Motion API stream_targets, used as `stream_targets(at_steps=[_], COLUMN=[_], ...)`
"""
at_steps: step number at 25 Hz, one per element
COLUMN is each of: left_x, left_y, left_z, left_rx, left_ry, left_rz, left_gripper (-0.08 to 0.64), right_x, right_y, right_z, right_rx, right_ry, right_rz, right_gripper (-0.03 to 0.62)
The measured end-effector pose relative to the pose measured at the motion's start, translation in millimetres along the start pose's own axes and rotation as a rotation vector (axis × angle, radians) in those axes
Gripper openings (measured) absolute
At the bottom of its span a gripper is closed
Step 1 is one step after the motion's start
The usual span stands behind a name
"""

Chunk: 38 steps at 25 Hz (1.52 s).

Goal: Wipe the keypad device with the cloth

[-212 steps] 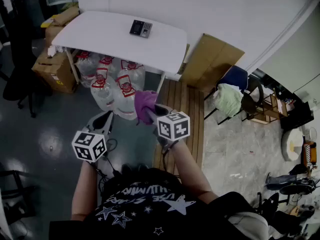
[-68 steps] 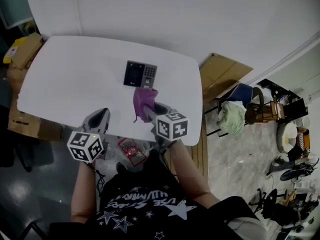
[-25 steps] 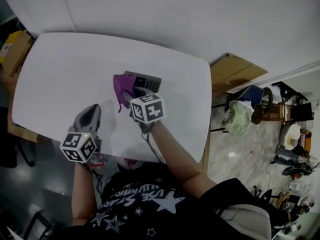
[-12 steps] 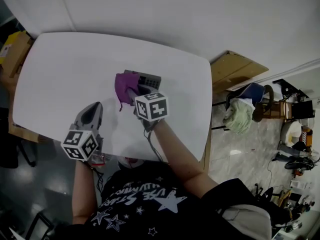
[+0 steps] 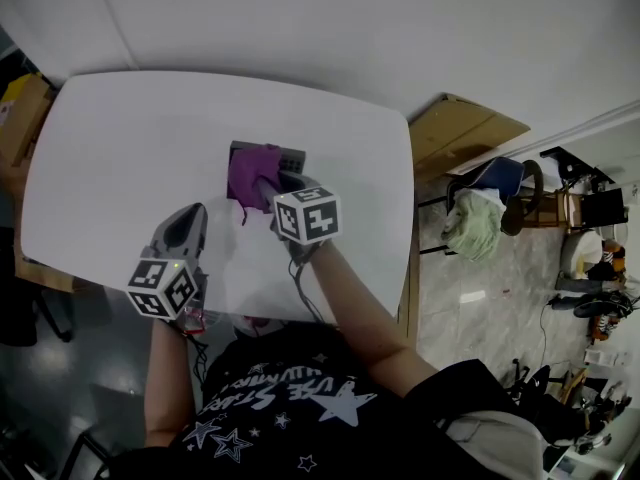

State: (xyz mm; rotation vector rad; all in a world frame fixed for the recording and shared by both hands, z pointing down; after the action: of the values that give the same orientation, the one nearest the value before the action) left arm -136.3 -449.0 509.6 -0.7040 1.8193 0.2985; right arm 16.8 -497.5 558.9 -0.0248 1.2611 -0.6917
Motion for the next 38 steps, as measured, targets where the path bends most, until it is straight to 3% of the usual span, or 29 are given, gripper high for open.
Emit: stream_targets(at_steps=[12, 29, 38], left_x=[-13.5, -15.8, -17.0], left_y=[-19.8, -23.2, -12.2], left_z=[39.4, 56.3, 67.4], left_rx=[-0.031, -0.022, -0.037], left_ry=[-0.006, -0.003, 0.001], left_rz=[-0.005, 0.012, 0.032], left_gripper=[0.009, 0.009, 0.009], right_x=[-3.0, -6.0, -7.6], right_y=[33.2, 54.9, 78.0], right_z=[34.0, 56.3, 66.7], right_rx=[-0.02, -0.038, -0.092], right_ry=[-0.015, -0.013, -0.009], right_rz=[0.015, 0.011, 0.029], right_gripper=[0.098, 0.098, 0.098])
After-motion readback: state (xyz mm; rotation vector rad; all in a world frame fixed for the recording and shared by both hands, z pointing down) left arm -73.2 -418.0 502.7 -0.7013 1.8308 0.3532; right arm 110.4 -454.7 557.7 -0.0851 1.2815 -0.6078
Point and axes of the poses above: the fingertips, and each gripper's own axes: y backward along the fingers, z to its right, x out of its top, the point moved 2 cm from there along y, backward along the fingers, and after that the axes turned 15 degrees about z, right-handed, at the moved point
